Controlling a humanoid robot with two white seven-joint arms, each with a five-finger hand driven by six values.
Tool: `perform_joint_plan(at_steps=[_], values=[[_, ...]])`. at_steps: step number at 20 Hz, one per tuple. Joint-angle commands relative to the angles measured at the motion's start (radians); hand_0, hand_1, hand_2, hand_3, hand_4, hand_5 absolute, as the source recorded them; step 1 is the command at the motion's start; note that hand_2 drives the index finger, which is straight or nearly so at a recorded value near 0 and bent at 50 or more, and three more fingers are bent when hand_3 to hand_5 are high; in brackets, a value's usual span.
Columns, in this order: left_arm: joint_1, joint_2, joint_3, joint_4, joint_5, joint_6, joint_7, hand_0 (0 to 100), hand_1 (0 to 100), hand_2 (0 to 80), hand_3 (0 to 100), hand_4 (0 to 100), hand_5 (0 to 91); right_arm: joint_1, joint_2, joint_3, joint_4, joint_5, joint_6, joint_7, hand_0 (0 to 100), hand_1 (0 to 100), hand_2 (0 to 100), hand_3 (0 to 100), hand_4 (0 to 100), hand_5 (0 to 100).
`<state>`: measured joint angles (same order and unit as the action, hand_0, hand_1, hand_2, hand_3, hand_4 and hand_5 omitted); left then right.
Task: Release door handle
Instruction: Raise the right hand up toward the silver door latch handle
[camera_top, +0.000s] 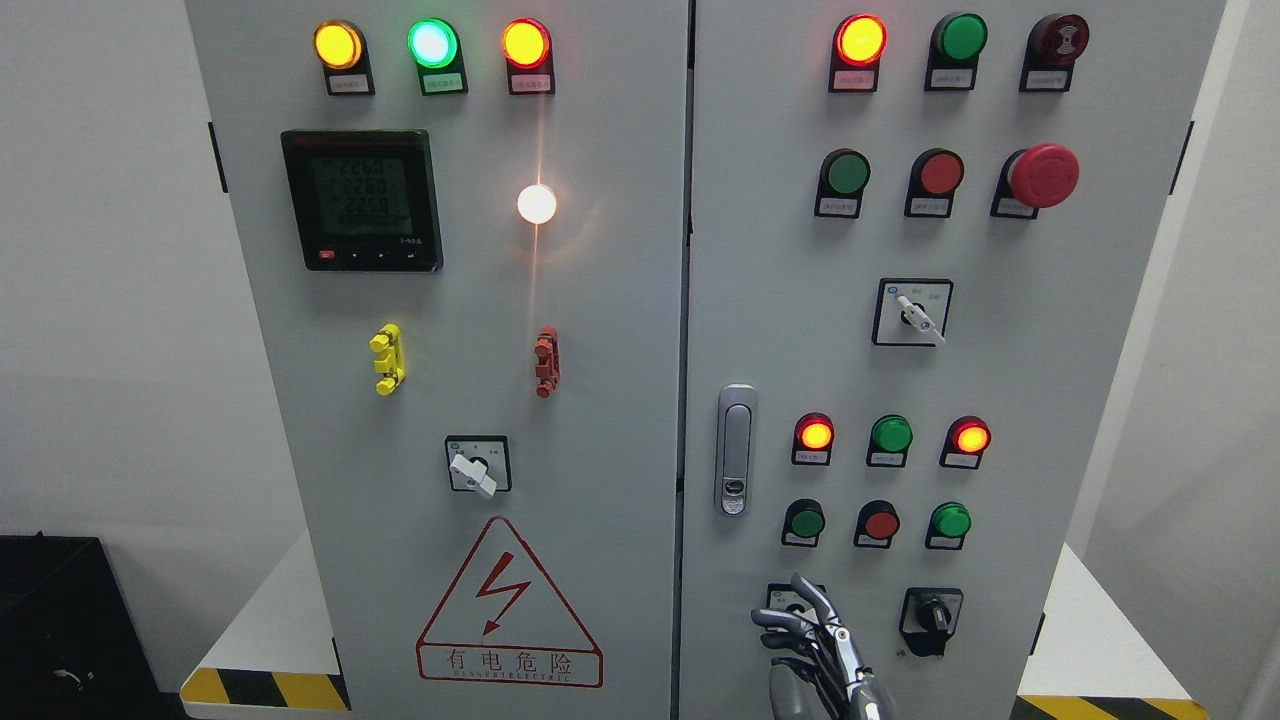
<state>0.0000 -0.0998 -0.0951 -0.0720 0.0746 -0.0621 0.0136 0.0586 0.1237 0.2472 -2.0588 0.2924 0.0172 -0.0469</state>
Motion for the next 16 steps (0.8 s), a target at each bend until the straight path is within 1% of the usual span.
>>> perform_joint_plan(at_steps=[1, 7, 9, 10, 13, 16], values=[[0.017, -0.001, 0.000, 0.000, 0.001, -0.001, 0.000, 12, 56, 0.0, 0, 0, 0.0, -0.011, -0.001, 0.001, -0.007, 0.112, -0.002, 0.002, 53, 24, 3, 76, 78, 78], [0.017, 0.000, 0.000, 0.000, 0.001, -0.001, 0.000, 12, 56, 0.0, 0, 0, 0.0, -0.042, -0.001, -0.003, -0.006, 0.234, 0.000, 0.038, 54, 24, 4, 76, 78, 76], [0.017, 0.000, 0.000, 0.000, 0.001, -0.001, 0.000, 12, 56, 0.0, 0, 0, 0.0, -0.043, -0.001, -0.005, -0.001, 0.287, 0.000, 0.041, 54, 25, 4, 76, 78, 75], [0.017, 0.000, 0.000, 0.000, 0.001, -0.001, 0.000, 12, 56, 0.0, 0, 0, 0.0, -0.046, -0.001, -0.005, 0.000, 0.313, 0.000, 0.041, 54, 28, 4, 76, 78, 76], [0.017, 0.000, 0.000, 0.000, 0.001, -0.001, 0.000, 12, 56, 0.0, 0, 0, 0.0, -0.057, -0.001, -0.003, 0.008, 0.364, 0.001, 0.041, 55, 33, 4, 76, 78, 79], [0.017, 0.000, 0.000, 0.000, 0.001, -0.001, 0.000, 12, 56, 0.0, 0, 0, 0.0, -0.078, -0.004, -0.003, 0.022, 0.434, 0.001, 0.041, 54, 37, 5, 77, 83, 86]])
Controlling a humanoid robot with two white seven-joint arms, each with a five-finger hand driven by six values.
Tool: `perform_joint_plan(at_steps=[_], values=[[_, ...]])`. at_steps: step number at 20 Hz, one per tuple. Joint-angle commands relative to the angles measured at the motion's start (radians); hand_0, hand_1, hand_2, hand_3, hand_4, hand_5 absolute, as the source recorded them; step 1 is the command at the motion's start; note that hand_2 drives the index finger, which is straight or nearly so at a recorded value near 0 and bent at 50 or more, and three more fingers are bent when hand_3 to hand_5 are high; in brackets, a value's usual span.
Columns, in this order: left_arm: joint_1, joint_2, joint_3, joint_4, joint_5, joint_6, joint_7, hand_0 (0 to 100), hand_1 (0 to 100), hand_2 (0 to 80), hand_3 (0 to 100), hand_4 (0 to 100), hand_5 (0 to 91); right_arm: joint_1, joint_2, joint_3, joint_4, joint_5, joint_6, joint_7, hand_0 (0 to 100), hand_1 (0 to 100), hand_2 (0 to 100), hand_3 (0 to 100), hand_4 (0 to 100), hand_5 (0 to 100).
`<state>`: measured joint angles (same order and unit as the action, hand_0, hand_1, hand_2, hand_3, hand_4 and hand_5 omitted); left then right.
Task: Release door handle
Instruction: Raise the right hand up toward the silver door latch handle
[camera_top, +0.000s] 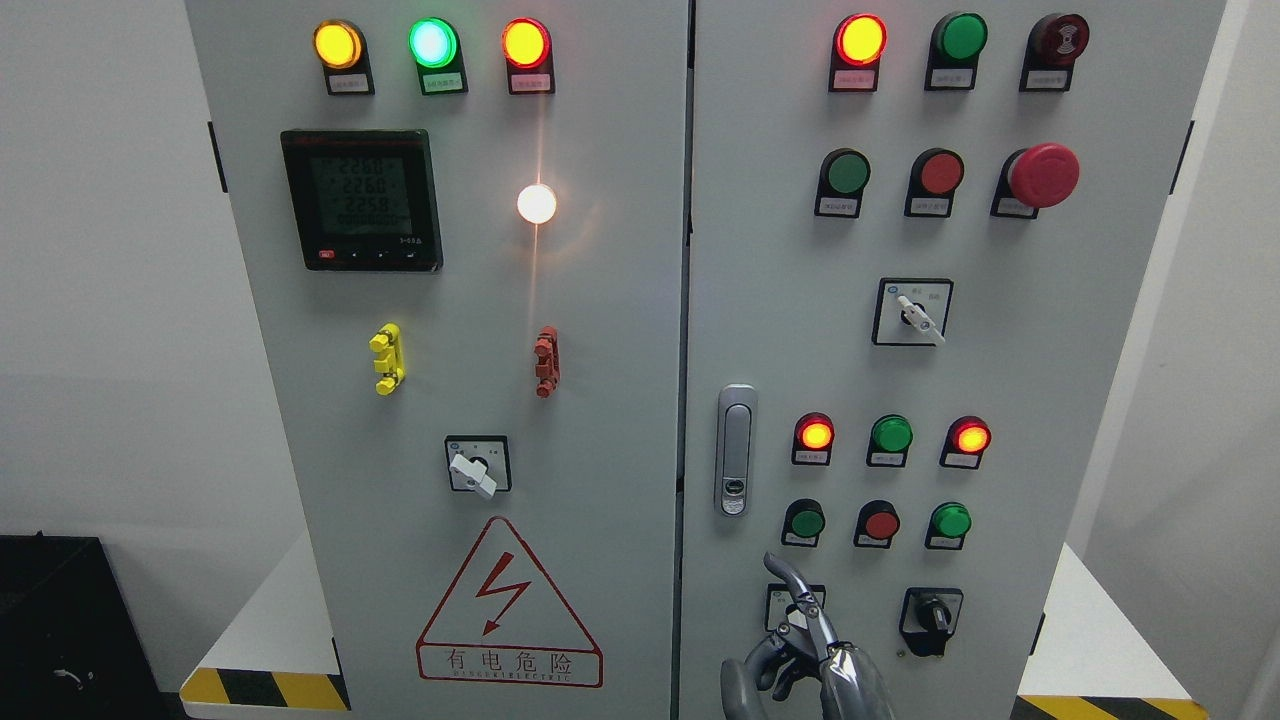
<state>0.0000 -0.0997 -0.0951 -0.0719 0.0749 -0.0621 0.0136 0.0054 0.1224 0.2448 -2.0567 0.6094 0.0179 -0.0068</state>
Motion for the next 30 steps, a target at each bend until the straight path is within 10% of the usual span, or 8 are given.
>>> perform_joint_plan(at_steps=[1, 30], values=[[0.017, 0.000, 0.000, 0.001, 0.000, -0.001, 0.000, 12, 56, 0.0, 0, 0, 0.0, -0.034, -0.001, -0.001, 0.026, 0.148, 0.001, 0.001, 54, 37, 5, 78, 84, 87], [0.017, 0.000, 0.000, 0.000, 0.000, -0.001, 0.000, 12, 56, 0.0, 0, 0, 0.0, -0.163, 0.003, 0.007, 0.196, 0.760, 0.036, -0.087, 44, 28, 7, 99, 98, 100]])
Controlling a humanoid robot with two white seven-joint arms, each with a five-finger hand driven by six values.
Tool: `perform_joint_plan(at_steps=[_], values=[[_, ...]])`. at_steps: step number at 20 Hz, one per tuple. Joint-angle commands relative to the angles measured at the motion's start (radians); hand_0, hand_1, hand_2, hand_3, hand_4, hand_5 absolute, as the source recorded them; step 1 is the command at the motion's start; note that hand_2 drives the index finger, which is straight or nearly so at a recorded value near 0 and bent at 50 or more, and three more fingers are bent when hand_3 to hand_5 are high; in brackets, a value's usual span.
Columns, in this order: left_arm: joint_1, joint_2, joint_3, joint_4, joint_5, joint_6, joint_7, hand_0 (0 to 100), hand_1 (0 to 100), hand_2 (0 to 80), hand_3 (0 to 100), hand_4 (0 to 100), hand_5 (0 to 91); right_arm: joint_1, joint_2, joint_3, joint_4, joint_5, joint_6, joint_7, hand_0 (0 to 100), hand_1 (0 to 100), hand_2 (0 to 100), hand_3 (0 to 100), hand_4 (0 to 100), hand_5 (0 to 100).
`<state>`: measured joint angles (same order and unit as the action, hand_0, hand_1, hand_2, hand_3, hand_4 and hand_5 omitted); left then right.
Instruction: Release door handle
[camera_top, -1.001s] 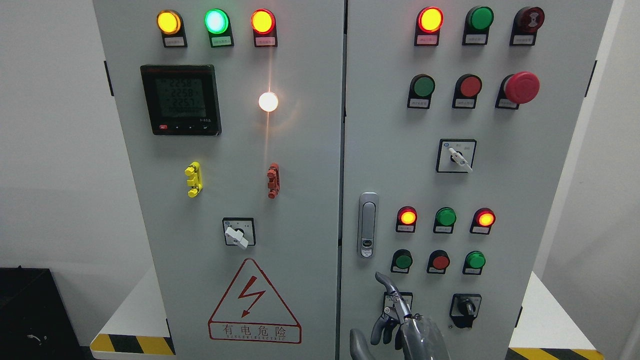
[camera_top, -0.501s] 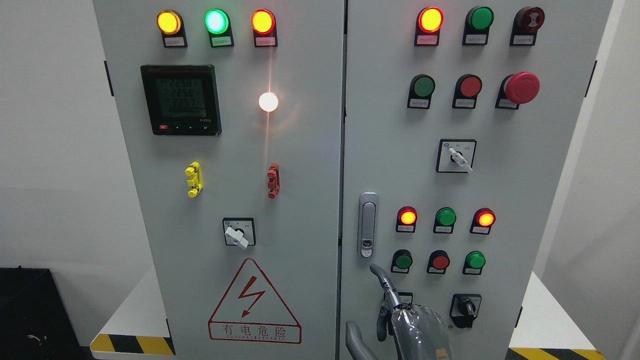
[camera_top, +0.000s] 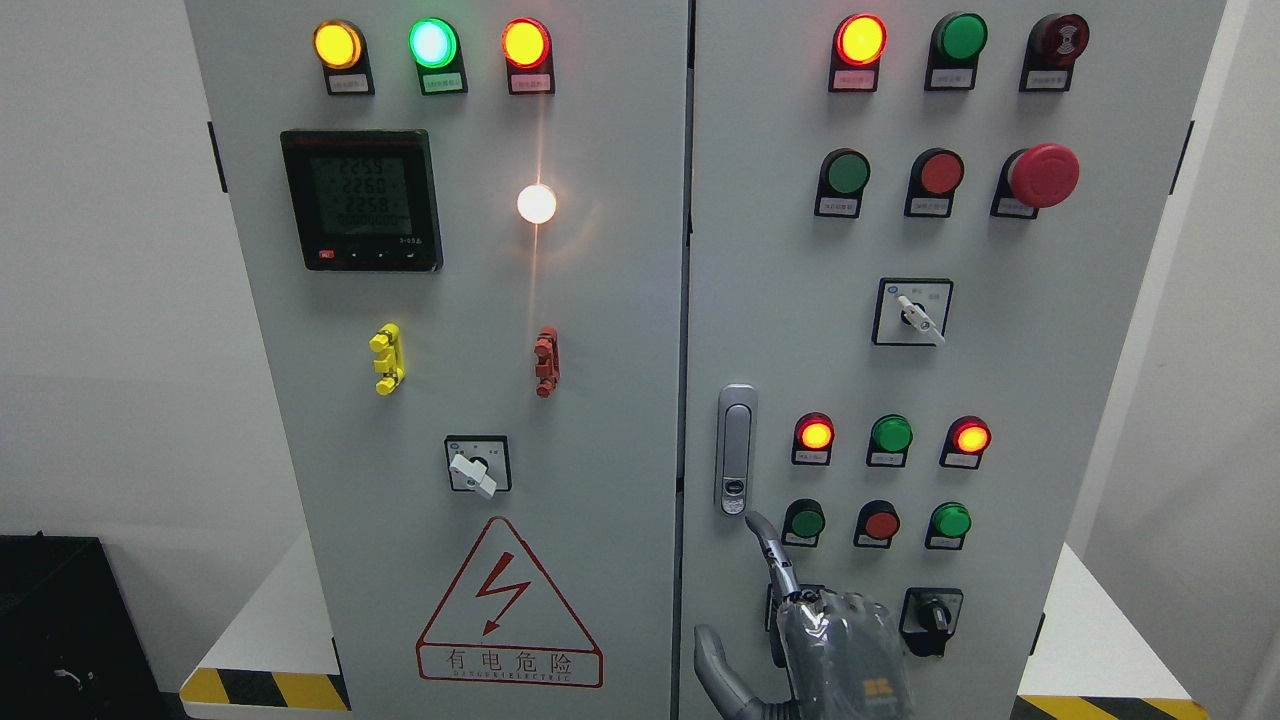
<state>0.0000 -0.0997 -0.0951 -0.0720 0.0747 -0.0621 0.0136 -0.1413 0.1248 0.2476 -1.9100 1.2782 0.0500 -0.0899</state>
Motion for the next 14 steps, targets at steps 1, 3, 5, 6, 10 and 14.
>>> perform_joint_plan(at_steps=[1, 3, 5, 6, 10, 14], values=[[0.017, 0.000, 0.000, 0.000, 0.000, -0.001, 0.000, 12, 56, 0.0, 0, 0, 0.0, -0.017, 0.001, 0.004, 0.051, 0.104, 0.004, -0.004, 44, 28, 7, 99, 98, 100], [0.017, 0.000, 0.000, 0.000, 0.000, -0.001, 0.000, 12, 56, 0.0, 0, 0, 0.0, -0.015, 0.003, 0.007, 0.052, 0.133, 0.004, -0.011, 44, 28, 7, 99, 98, 100], [0.017, 0.000, 0.000, 0.000, 0.000, -0.001, 0.000, 12, 56, 0.0, 0, 0, 0.0, -0.018, 0.001, 0.013, 0.058, 0.164, 0.005, -0.016, 44, 28, 6, 99, 98, 100], [0.017, 0.000, 0.000, 0.000, -0.001, -0.001, 0.000, 12, 56, 0.0, 0, 0, 0.0, -0.023, 0.001, 0.013, 0.058, 0.174, 0.005, -0.017, 44, 28, 6, 99, 98, 100], [0.017, 0.000, 0.000, 0.001, -0.001, -0.001, 0.000, 12, 56, 0.0, 0, 0, 0.0, -0.043, 0.003, 0.013, 0.071, 0.202, 0.005, -0.017, 44, 28, 6, 100, 98, 100], [0.017, 0.000, 0.000, 0.000, 0.000, -0.001, 0.000, 12, 56, 0.0, 0, 0, 0.0, -0.063, 0.003, 0.012, 0.088, 0.204, 0.005, -0.017, 44, 28, 6, 99, 98, 100]])
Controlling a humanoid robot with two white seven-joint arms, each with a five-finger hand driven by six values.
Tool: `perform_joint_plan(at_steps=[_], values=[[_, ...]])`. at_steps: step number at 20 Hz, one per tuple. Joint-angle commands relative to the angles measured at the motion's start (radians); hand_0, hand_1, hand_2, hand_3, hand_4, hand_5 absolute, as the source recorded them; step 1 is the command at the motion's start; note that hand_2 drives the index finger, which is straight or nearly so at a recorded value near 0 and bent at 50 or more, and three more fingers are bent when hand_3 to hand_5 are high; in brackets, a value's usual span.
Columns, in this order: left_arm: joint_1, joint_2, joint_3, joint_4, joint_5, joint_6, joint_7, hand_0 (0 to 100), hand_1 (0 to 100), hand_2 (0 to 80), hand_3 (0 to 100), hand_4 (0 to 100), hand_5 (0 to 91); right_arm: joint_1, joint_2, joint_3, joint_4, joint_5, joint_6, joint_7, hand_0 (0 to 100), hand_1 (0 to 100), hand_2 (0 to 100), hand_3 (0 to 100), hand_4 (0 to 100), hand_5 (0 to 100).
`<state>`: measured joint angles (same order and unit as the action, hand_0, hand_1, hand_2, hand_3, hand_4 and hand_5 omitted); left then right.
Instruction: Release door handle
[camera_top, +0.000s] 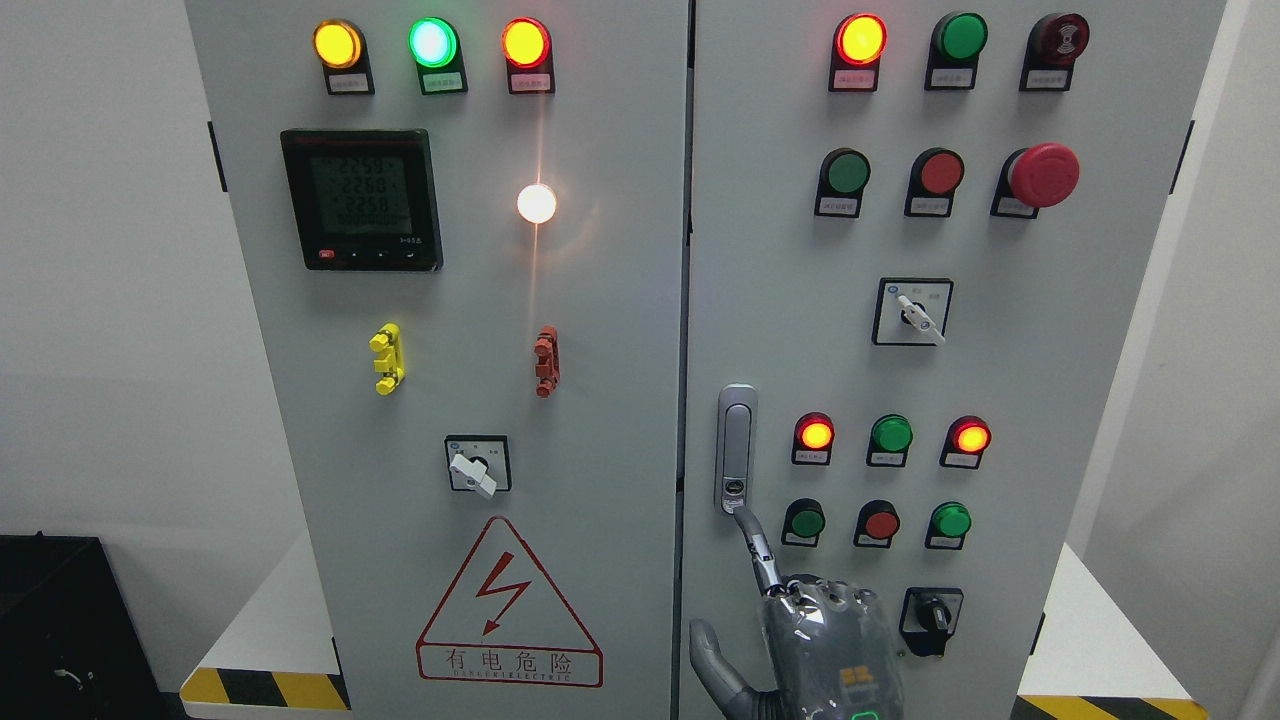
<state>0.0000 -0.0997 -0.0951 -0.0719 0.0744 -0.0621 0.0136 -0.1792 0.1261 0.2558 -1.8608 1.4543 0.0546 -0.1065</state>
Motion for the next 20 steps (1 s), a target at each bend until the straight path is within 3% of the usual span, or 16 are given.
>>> perform_joint_plan(at_steps=[1, 12, 15, 20], values=[[0.017, 0.000, 0.000, 0.000, -0.001, -0.001, 0.000, 12, 56, 0.0, 0, 0, 0.0, -0.032, 0.000, 0.003, 0.043, 0.028, 0.001, -0.001, 44, 27, 6, 99, 98, 100], [0.017, 0.000, 0.000, 0.000, -0.001, -0.001, 0.000, 12, 56, 0.0, 0, 0, 0.0, -0.062, 0.001, 0.005, 0.075, 0.063, 0.002, 0.001, 43, 27, 6, 99, 97, 100], [0.017, 0.000, 0.000, 0.000, -0.001, -0.001, 0.000, 12, 56, 0.0, 0, 0, 0.0, -0.063, 0.001, 0.006, 0.083, 0.064, 0.045, 0.002, 43, 27, 6, 99, 97, 100], [0.017, 0.000, 0.000, 0.000, -0.001, -0.001, 0.000, 12, 56, 0.0, 0, 0, 0.0, -0.071, 0.001, 0.006, 0.086, 0.064, 0.051, 0.004, 43, 27, 5, 99, 97, 100]])
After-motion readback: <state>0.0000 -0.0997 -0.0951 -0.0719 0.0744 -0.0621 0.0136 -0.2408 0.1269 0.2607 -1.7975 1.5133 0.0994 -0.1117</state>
